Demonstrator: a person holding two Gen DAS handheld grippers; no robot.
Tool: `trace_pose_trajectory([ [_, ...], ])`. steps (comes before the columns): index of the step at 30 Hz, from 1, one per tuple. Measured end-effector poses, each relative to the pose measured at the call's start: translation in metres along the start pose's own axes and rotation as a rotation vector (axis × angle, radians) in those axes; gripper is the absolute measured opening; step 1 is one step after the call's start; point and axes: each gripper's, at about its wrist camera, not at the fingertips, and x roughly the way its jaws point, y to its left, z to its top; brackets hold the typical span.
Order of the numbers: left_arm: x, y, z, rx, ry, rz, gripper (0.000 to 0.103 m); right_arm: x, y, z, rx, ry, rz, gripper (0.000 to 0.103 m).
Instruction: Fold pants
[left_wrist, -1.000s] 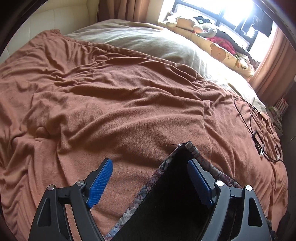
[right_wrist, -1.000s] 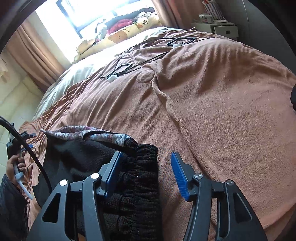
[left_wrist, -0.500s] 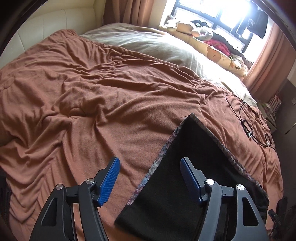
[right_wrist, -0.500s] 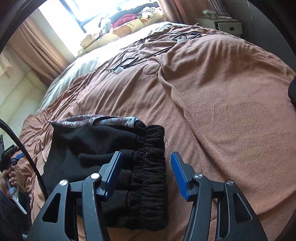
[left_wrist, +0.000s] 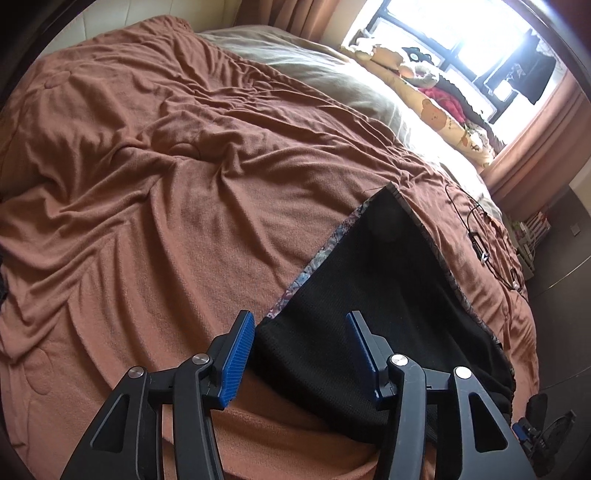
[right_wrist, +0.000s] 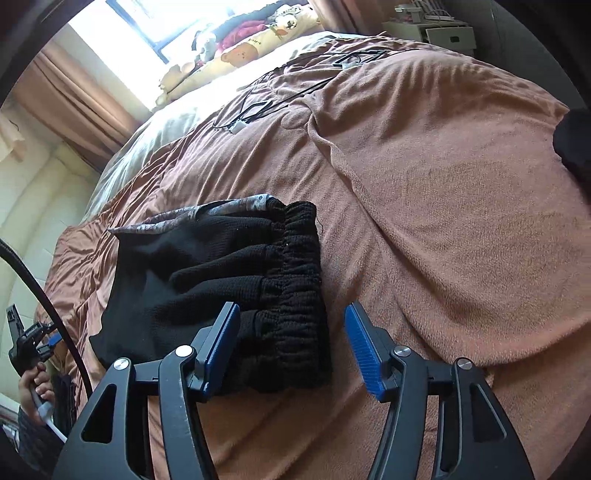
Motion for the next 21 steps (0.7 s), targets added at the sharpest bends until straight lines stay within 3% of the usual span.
trace_pose_trajectory([
  [16,0.027,0.032,-0.052,-0.143,0.084,-0.089,0.054,0.023,-0.029,-0.019,0.168,0.116,0.183,0.061],
  [21,0.043,0.039,-0.06,-0.186,0.112,-0.115,0.054,0.044,-0.037,-0.017,0.19,0.141,0.18,0.061],
])
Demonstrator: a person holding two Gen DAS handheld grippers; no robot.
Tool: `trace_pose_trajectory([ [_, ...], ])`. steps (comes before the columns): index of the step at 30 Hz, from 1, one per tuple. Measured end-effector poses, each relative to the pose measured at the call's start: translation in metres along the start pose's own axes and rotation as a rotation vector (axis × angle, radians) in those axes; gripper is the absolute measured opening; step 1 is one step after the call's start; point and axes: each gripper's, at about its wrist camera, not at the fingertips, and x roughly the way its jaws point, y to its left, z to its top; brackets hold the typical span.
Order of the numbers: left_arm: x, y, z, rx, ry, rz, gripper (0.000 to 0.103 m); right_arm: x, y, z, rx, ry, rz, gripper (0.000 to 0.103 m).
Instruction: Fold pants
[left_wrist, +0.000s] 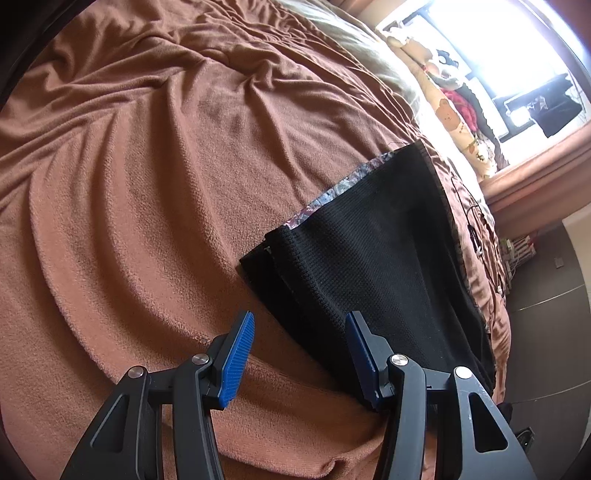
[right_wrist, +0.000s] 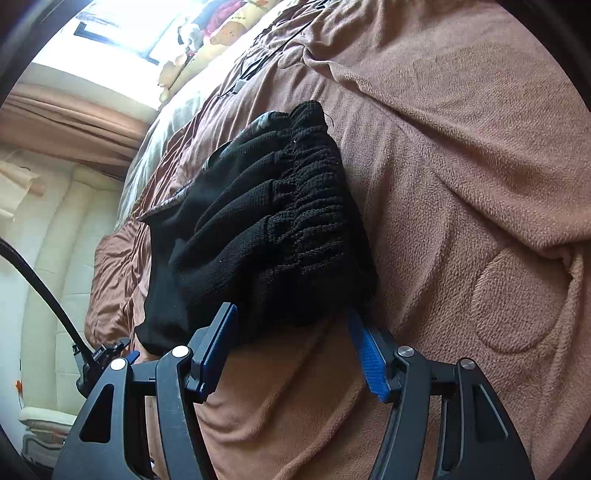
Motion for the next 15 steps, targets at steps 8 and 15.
trace_pose_trajectory([
  [8,0.022,0.013,-0.002,-0.057,0.031,-0.032,0.054,0.0,-0.009,0.009,0.036,-0.032,-0.004,0.061],
  [15,0.019,0.012,0.007,-0.055,-0.018,-0.045,0.054,0.003,-0.007,0.005,0.047,-0.047,0.0,0.061],
])
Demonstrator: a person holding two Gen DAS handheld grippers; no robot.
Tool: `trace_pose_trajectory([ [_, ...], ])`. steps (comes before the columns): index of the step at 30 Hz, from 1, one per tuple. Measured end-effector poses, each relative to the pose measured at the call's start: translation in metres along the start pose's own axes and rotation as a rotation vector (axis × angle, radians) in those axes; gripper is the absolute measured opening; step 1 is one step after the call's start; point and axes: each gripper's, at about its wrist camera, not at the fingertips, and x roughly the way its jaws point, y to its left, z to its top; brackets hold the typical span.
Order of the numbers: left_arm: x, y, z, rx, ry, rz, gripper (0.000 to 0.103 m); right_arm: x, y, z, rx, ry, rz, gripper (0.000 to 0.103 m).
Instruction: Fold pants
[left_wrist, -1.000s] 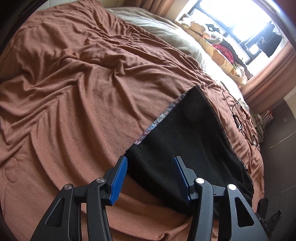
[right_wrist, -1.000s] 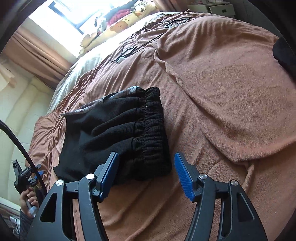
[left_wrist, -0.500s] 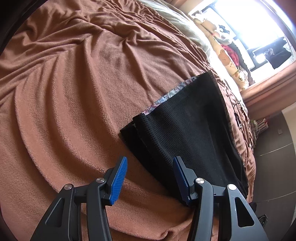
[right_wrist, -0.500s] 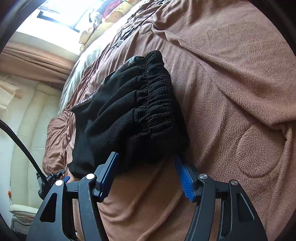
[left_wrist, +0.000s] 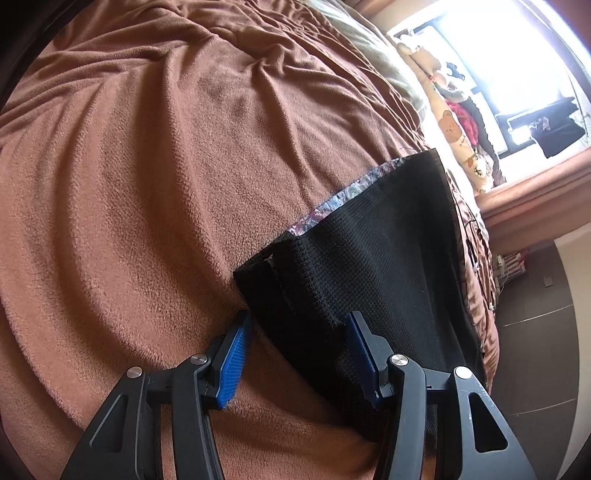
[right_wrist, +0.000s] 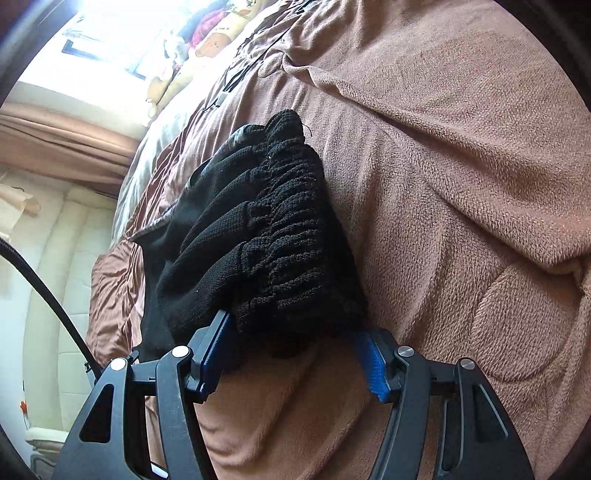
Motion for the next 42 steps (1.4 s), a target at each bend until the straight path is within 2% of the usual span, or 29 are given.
trace_pose_trajectory([
  [5,-0.009,-0.006,0.01,0.042,-0.057,0.023,0.054,0.0,0.0,-0.001,0.004,0.001,0.001,0.061],
  [10,0.008,0.003,0.014,0.008,-0.021,0.049,0.054,0.0,0.001,0.001,0.001,0.007,0.003,0.061],
  [14,0.009,0.007,0.008,-0.009,-0.011,0.021,0.055,0.0,0.0,0.001,0.007,0.008,0.01,0.061],
  [17,0.008,0.011,0.002,-0.067,-0.002,-0.022,0.055,-0.002,-0.003,-0.001,0.036,-0.009,0.015,0.061],
  [20,0.011,0.008,0.002,-0.049,-0.004,-0.012,0.054,-0.003,-0.006,-0.002,0.077,-0.026,0.025,0.061],
  [22,0.013,0.007,0.005,-0.049,-0.016,-0.002,0.049,0.0,-0.008,-0.002,0.089,-0.036,0.035,0.061],
  [24,0.015,0.006,0.007,-0.039,-0.016,0.042,0.024,0.001,-0.011,-0.001,0.104,-0.052,0.048,0.061],
  [25,0.015,0.008,0.009,-0.044,-0.015,0.042,0.018,0.002,-0.012,0.0,0.111,-0.061,0.055,0.06],
  [26,0.014,0.009,0.01,-0.054,-0.018,0.028,0.01,0.001,-0.013,0.001,0.112,-0.07,0.055,0.053],
  [27,0.011,0.01,0.011,-0.057,-0.024,0.016,0.009,0.002,-0.013,0.002,0.108,-0.077,0.046,0.047],
  [28,0.007,0.009,0.012,-0.05,-0.032,0.012,0.008,0.001,-0.014,0.002,0.105,-0.081,0.037,0.033],
  [29,0.003,0.006,0.012,-0.039,-0.043,0.009,0.008,0.001,-0.015,0.003,0.109,-0.083,0.042,0.025],
  [31,-0.006,0.002,0.013,-0.026,-0.061,0.003,0.007,-0.002,-0.015,0.002,0.108,-0.09,0.051,0.02],
  [42,-0.066,-0.025,0.009,0.034,-0.128,-0.042,0.007,-0.042,0.017,-0.001,-0.056,-0.143,0.081,0.015],
])
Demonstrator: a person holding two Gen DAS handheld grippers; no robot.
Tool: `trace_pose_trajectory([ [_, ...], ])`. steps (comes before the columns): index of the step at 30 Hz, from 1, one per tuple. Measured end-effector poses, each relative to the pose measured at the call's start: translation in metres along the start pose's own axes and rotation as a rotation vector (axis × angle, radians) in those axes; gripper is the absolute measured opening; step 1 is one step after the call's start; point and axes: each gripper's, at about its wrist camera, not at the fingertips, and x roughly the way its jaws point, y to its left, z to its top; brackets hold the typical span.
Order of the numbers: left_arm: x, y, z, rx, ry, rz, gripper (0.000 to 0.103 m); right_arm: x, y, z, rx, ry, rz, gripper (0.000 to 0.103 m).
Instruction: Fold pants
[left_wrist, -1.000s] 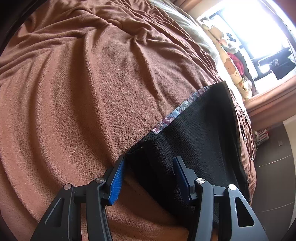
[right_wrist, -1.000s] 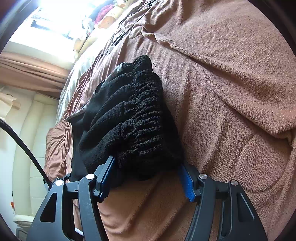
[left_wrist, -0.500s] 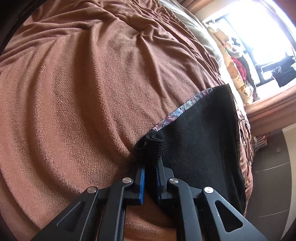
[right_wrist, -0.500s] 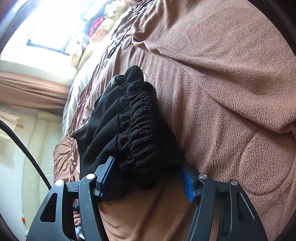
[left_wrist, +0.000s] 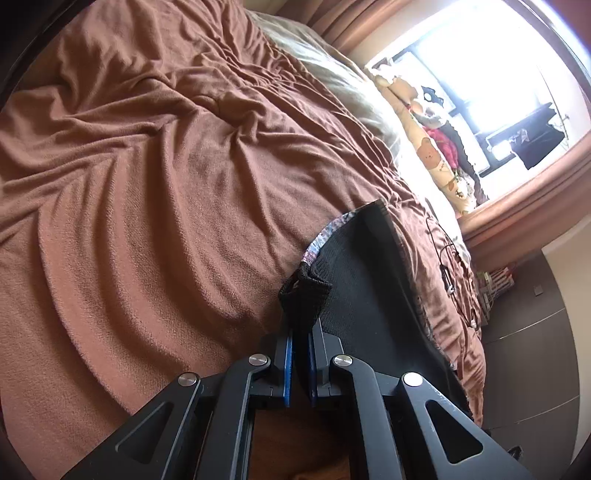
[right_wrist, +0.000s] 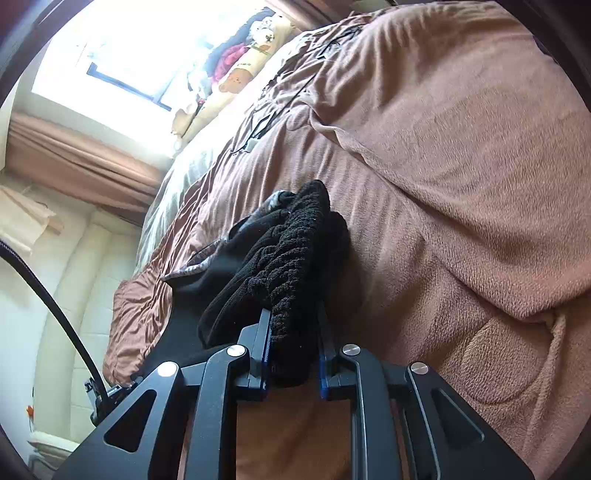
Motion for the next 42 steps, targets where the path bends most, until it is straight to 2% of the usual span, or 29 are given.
trace_pose_trajectory([
  [5,-0.03,0.002,-0.007,0.0,-0.009,-0.008,0.007,-0.011,0.005,-0.007,-0.031,0.027,-0.011,0.015],
  [10,-0.059,0.017,-0.027,-0.02,-0.013,-0.013,0.007,-0.023,0.005,-0.011,-0.053,0.058,-0.012,0.015],
  [24,-0.144,0.067,-0.104,-0.111,-0.063,-0.027,0.007,-0.058,0.022,-0.029,-0.175,0.131,-0.011,0.015],
  [30,-0.169,0.089,-0.133,-0.152,-0.072,-0.043,0.007,-0.07,0.026,-0.042,-0.226,0.155,-0.017,0.015],
  [42,-0.202,0.105,-0.172,-0.18,-0.078,-0.06,0.007,-0.092,0.026,-0.057,-0.271,0.172,-0.03,0.015],
])
